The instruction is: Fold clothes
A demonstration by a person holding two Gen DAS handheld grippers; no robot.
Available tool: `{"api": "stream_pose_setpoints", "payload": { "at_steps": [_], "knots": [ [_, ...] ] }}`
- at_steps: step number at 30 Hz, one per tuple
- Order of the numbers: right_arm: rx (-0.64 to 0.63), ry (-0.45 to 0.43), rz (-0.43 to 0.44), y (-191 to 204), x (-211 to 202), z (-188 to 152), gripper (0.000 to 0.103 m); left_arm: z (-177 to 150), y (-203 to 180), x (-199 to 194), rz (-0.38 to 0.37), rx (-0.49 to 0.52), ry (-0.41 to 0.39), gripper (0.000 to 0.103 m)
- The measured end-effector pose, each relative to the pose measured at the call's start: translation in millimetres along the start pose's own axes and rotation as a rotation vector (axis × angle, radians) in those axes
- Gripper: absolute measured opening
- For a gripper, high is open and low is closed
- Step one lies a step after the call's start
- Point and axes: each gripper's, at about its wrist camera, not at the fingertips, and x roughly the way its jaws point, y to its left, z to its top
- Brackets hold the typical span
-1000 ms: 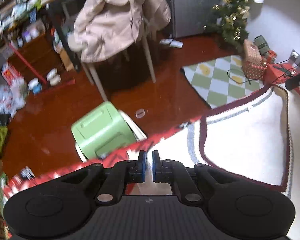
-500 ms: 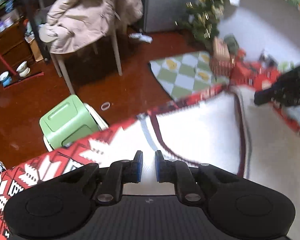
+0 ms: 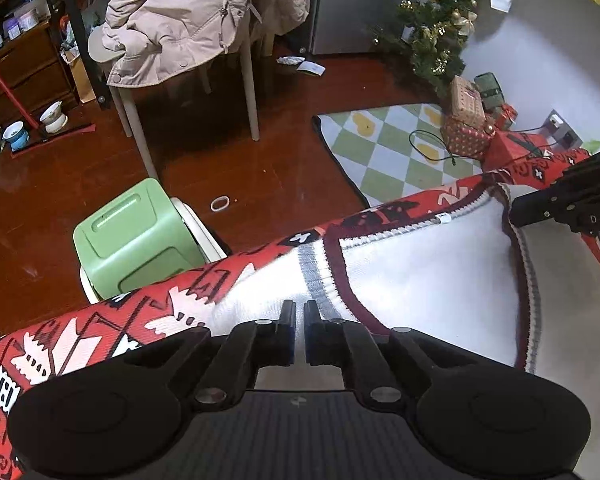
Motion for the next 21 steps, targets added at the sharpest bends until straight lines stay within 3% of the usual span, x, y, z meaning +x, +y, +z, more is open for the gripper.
{"api": "stream_pose_setpoints", "payload": {
  "at_steps": [21],
  "knots": [
    [0.011,-0.033,-0.027,-4,13,18,0.008,14,4,10,0.013,0.001,-0.025,0.006]
  ]
}}
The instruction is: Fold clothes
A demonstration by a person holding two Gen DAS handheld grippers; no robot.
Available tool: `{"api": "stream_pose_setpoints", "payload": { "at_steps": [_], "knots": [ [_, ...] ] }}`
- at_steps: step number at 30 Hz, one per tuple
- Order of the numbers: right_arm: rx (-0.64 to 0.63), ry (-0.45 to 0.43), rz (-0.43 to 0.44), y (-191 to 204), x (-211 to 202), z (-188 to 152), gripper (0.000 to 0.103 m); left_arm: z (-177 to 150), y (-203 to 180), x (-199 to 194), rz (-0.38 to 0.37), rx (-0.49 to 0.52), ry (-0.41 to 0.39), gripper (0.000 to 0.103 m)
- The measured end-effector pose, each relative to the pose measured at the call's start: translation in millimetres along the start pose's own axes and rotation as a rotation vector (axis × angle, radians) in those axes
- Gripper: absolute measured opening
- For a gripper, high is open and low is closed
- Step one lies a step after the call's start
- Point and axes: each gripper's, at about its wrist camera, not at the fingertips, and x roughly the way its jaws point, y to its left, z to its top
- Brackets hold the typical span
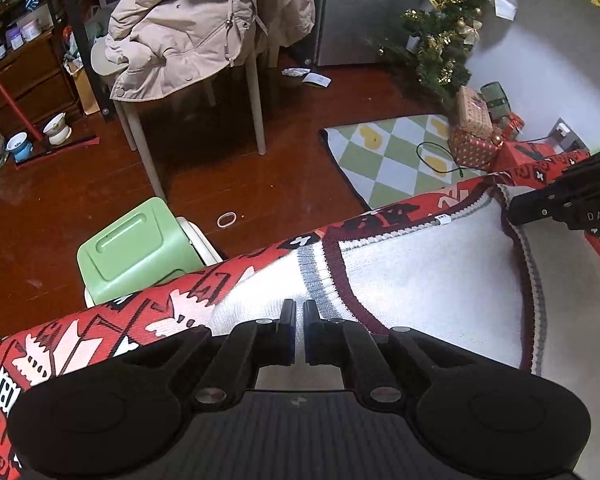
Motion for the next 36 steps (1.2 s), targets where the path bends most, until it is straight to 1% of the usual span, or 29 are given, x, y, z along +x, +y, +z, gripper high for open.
{"api": "stream_pose_setpoints", "payload": {
  "at_steps": [3,6,10,11,12,13,15,16,17,19,23,26,27,29,30,32,33,36],
  "knots": [
    [0.011,0.003,0.003,1,-1,1,0.009,2,3,-1,-0.018,-0.015,0.015,0.006],
    [0.011,0.001,0.013,-1,-5,2,0.009,5,3,-3,-0.034,0.003,0.025,0.006],
    [-0.014,-0.035,0.003,-5,-15,11,0.01,14,2,-8,-0.039,0.054,0.004,0.006],
    [-0.031,-0.032,0.002,-6,-14,14,0.012,17,2,-8,-0.036,0.072,-0.004,0.007],
    [-0.052,-0.02,0.005,-7,-12,17,0.013,20,2,-8,-0.033,0.096,-0.01,0.01],
    [-0.072,-0.009,0.008,-8,-10,20,0.013,24,2,-7,-0.029,0.122,-0.012,0.01],
    [-0.113,0.014,0.014,-11,-5,26,0.014,29,3,1,-0.034,0.175,0.007,0.01],
    [-0.134,0.025,0.017,-12,-3,29,0.017,31,4,5,-0.044,0.196,0.024,0.01],
    [-0.151,0.036,0.02,-12,0,31,0.019,33,5,7,-0.056,0.21,0.039,0.01],
    [-0.178,0.056,0.03,-13,6,35,0.02,36,6,13,-0.079,0.232,0.066,0.011],
    [-0.2,0.08,0.064,-17,11,40,0.021,43,12,21,-0.118,0.229,0.105,0.016],
    [-0.212,0.085,0.081,-17,12,41,0.021,46,14,23,-0.14,0.236,0.13,0.017],
    [-0.218,0.086,0.084,-17,11,40,0.021,47,14,24,-0.15,0.242,0.138,0.017],
    [-0.233,0.087,0.095,-15,11,38,0.01,47,11,23,-0.166,0.264,0.148,0.013],
    [-0.245,0.082,0.093,-12,10,37,0.009,47,10,23,-0.168,0.278,0.147,0.009],
    [-0.271,0.067,0.079,-8,8,34,0.004,48,8,23,-0.166,0.3,0.142,0.007],
    [-0.278,0.056,0.069,-7,7,34,0.003,49,8,22,-0.149,0.297,0.131,0.004],
    [-0.274,-0.002,0.027,-3,0,33,0.003,50,11,11,-0.083,0.248,0.045,0.003]
  ]
}}
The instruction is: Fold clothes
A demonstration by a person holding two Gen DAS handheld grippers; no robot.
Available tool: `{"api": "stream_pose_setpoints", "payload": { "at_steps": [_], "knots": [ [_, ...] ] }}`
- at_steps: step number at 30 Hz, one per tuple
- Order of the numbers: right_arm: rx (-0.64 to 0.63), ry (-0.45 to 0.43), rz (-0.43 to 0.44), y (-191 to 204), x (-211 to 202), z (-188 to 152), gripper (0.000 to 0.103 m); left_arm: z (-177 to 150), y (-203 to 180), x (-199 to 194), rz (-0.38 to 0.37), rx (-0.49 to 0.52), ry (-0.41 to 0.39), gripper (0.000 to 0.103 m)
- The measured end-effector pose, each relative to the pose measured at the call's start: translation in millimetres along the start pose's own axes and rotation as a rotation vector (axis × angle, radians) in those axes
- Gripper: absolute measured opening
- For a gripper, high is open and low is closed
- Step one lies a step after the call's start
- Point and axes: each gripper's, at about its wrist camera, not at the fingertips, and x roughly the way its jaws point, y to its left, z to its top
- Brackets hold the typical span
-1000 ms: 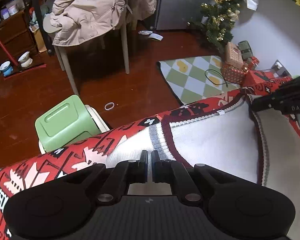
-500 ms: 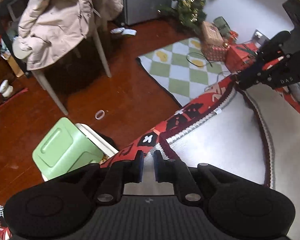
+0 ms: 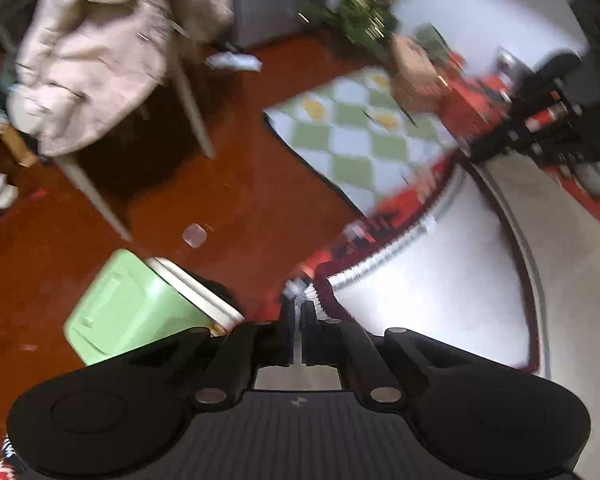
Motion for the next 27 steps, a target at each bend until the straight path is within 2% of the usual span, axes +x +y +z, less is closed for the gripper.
{"api": "stream_pose_setpoints", "payload": {
  "at_steps": [2,6,8,10,12,15,21,24,27],
  "knots": [
    [0.008,-0.038,-0.03,2,-5,2,0.002,-1,3,-5,0.024,-0.038,-0.032,0.003],
    [0.028,-0.021,-0.047,2,0,3,0.003,-6,-8,6,0.074,0.001,0.004,0.004],
    [0.032,-0.003,-0.051,3,6,2,0.004,-6,-11,7,0.101,0.0,-0.006,0.01],
    [0.067,-0.014,-0.048,-1,5,3,0.008,-4,-9,5,0.125,-0.024,-0.021,0.022],
    [0.139,-0.044,-0.039,-10,-2,4,0.014,-3,-1,0,0.126,-0.071,-0.036,0.026],
    [0.252,-0.095,-0.043,-30,-23,2,0.014,-5,11,-13,0.143,-0.149,-0.065,0.028],
    [0.406,-0.096,-0.064,-56,-65,-34,0.015,-28,29,-46,0.138,-0.323,-0.104,0.031],
    [0.396,-0.048,-0.076,-50,-71,-62,0.015,-47,27,-56,0.116,-0.355,-0.091,0.031],
    [0.43,-0.041,-0.069,-47,-67,-83,0.015,-66,18,-61,0.118,-0.363,-0.07,0.031]
  ]
}}
